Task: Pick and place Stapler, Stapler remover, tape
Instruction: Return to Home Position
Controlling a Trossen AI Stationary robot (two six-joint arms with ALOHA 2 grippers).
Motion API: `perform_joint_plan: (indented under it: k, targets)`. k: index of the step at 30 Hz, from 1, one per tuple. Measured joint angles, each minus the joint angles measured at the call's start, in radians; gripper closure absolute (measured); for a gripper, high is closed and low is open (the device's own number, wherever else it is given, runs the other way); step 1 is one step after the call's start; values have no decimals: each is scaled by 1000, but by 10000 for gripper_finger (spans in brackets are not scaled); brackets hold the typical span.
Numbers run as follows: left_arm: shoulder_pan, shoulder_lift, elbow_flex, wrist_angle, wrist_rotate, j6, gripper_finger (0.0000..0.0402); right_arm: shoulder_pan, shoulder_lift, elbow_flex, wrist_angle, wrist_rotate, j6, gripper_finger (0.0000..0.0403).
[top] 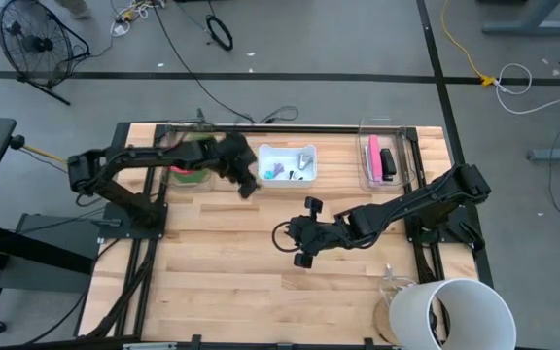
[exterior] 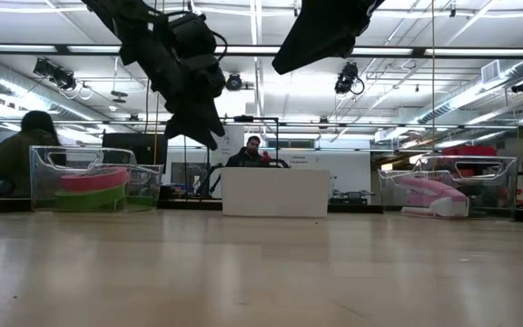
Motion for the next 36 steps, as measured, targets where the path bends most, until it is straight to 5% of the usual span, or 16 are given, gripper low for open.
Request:
perform_joint_plan:
  k: [8,14,19,24,30,36]
  targets:
    - [-306,7,-20,15,-86,26,209,-3,-1,-93,91,3,-14,339]
    - [-529,6,-61,231,-254,133,209,-45,-1,-268,419,-9,-81,339]
    - [-646,6,-158,516,-332,235,209,-94,0,-416,768,-181,-110,339]
    - [-684,6,-311,821,-349,327,209,-115,0,-545,1031,-230,-122,339]
    - [-654,7,-415,929,-430,369,209,-115,-6,-624,1138,-245,-137,339]
    - [-592,7,-535,1177,-382,379,209,-141,-6,-661,1241,-321,-176,339]
